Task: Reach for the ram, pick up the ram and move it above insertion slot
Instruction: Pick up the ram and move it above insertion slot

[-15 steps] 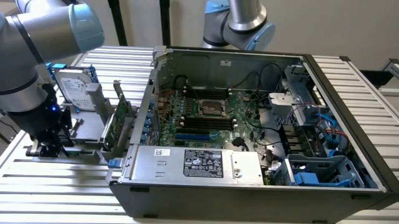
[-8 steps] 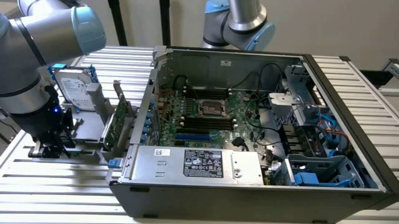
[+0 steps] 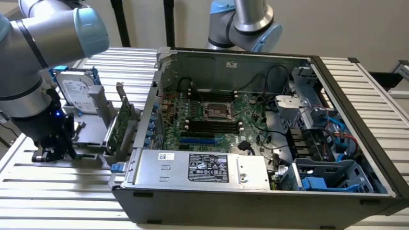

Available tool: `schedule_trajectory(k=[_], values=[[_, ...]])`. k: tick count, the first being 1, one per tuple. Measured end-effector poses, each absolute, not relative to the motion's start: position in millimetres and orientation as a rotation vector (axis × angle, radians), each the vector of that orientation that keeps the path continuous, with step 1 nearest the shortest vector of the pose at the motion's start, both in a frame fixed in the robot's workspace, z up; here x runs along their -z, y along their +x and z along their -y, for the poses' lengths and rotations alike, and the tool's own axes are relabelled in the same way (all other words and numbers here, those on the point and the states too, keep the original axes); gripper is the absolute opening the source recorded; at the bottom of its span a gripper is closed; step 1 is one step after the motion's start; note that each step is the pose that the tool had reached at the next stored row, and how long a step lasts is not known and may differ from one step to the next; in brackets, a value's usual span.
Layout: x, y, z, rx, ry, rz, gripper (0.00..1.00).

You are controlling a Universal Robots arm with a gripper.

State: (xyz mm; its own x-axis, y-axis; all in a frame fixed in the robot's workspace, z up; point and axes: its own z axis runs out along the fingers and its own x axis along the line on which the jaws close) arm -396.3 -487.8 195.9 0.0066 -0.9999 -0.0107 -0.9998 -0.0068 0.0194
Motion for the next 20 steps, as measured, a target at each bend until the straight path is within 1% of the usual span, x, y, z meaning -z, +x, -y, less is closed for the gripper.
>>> schedule_trajectory(k=[1,3,4,12,20], values=[[-196,-396,488,0.033,2.224,2.209,0.16],[-196,-396,488,0.033,2.224,2.209,0.16],[-196,-396,488,0.033,2.224,2.209,0.14],[-200,-396,488,0.033,2.224,2.209,0.14],[-235,-396,488,0.034,2.224,2.209,0.14]])
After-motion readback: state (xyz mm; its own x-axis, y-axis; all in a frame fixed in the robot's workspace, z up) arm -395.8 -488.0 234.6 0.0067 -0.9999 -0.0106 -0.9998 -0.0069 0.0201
